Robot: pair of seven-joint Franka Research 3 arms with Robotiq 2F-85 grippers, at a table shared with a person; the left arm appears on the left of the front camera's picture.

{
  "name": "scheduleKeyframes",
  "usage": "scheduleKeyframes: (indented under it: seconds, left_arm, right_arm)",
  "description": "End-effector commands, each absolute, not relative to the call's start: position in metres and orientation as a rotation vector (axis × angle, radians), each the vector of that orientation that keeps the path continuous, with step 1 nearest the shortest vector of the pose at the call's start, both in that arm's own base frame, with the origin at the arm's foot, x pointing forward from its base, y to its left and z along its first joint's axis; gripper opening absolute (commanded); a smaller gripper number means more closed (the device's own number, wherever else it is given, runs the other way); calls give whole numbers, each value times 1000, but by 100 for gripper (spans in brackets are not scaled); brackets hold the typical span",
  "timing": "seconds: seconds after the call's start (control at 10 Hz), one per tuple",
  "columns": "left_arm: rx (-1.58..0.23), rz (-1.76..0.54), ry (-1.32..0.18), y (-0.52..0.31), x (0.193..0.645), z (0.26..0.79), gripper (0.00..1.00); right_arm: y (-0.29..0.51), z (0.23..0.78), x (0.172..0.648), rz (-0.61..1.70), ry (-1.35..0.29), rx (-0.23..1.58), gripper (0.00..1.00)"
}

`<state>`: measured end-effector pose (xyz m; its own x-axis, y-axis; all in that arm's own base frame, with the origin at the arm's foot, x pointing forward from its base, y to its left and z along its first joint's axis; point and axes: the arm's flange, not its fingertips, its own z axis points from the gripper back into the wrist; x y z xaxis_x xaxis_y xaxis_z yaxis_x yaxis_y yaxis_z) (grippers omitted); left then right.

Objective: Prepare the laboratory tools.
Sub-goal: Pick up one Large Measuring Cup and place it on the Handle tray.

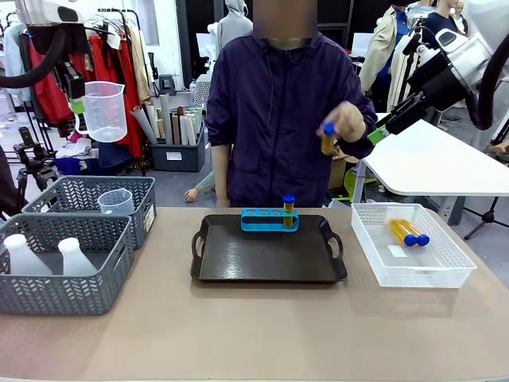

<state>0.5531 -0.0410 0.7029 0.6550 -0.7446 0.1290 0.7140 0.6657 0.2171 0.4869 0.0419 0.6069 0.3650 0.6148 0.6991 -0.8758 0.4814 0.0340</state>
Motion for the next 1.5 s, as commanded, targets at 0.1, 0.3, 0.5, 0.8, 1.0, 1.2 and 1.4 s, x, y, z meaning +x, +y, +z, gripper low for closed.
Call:
scheduleKeyframes:
  seconds: [0.1, 0.3, 0.5, 0.8, 1.0, 1.2, 1.4]
  left_arm:
    - [152, -830, -214, -41, 553, 703, 0]
    - [141, -1007, -197, -75, 541, 719, 0]
    - [160, -1146, -177, -127, 539, 720, 0]
    - [187, -1312, -160, -198, 539, 698, 0]
    - [190, -1402, -163, -230, 542, 687, 0]
    - [164, -1473, -170, -256, 545, 679, 0]
    - [150, -1436, -160, -257, 537, 667, 0]
  right_arm:
    - [42, 609, 487, 1009, -682, 440, 100]
    - [42, 609, 487, 1009, -682, 440, 100]
    - [42, 609, 487, 1009, -682, 440, 100]
    - [42, 609, 487, 1009, -682, 440, 100]
    - [42, 609, 487, 1009, -682, 440, 100]
    - [42, 609, 487, 1009, -682, 440, 100]
    - [42, 609, 487, 1009, -682, 440, 100]
